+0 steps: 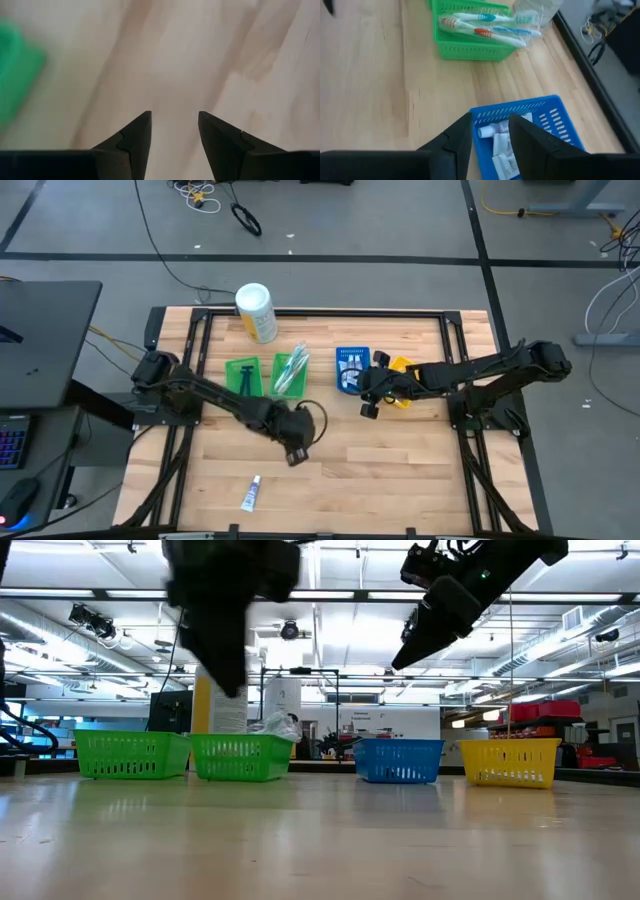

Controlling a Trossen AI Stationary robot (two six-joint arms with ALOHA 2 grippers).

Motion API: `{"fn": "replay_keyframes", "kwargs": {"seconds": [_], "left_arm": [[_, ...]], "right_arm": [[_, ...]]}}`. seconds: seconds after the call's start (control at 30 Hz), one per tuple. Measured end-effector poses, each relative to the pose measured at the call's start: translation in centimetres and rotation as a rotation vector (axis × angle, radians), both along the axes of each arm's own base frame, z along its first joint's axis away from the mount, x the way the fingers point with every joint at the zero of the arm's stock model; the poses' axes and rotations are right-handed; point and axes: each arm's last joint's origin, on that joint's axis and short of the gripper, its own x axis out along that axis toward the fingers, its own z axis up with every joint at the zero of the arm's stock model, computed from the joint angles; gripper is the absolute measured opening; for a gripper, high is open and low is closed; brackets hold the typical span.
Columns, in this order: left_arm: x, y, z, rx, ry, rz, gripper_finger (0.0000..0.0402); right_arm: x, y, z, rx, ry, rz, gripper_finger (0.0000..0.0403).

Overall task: Pick & Place Travel size toiletries
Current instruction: Put the purple toothpaste into the blue bin

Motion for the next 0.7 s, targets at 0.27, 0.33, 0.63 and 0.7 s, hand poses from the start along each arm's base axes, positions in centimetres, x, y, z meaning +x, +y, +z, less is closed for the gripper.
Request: {"fn": "replay_keyframes", "kwargs": {"seconds": [0.27, 0.33, 0.63, 0.7], "left_arm": [[-3.6, -5.1, 0.3, -0.101, 0.131, 0.281, 0.0171], [-4.4, -6.3, 0.1, -0.128, 0.139, 0.345, 0.0171], [-7.5, -10.5, 0.1, -0.18, 0.069, 0.588, 0.0171], [-8.0, -11.4, -0.2, -0.188, 0.056, 0.629, 0.0171]], "right_arm": [[0.7, 0.1, 0.8, -0.081, -0.075, 0.077, 0.0137], [1.0, 0.1, 1.1, -0.103, -0.108, 0.094, 0.0137], [1.9, 0.2, 2.7, -0.205, -0.249, 0.158, 0.0137], [2.0, 0.2, 2.9, -0.227, -0.271, 0.169, 0.0137]]}}
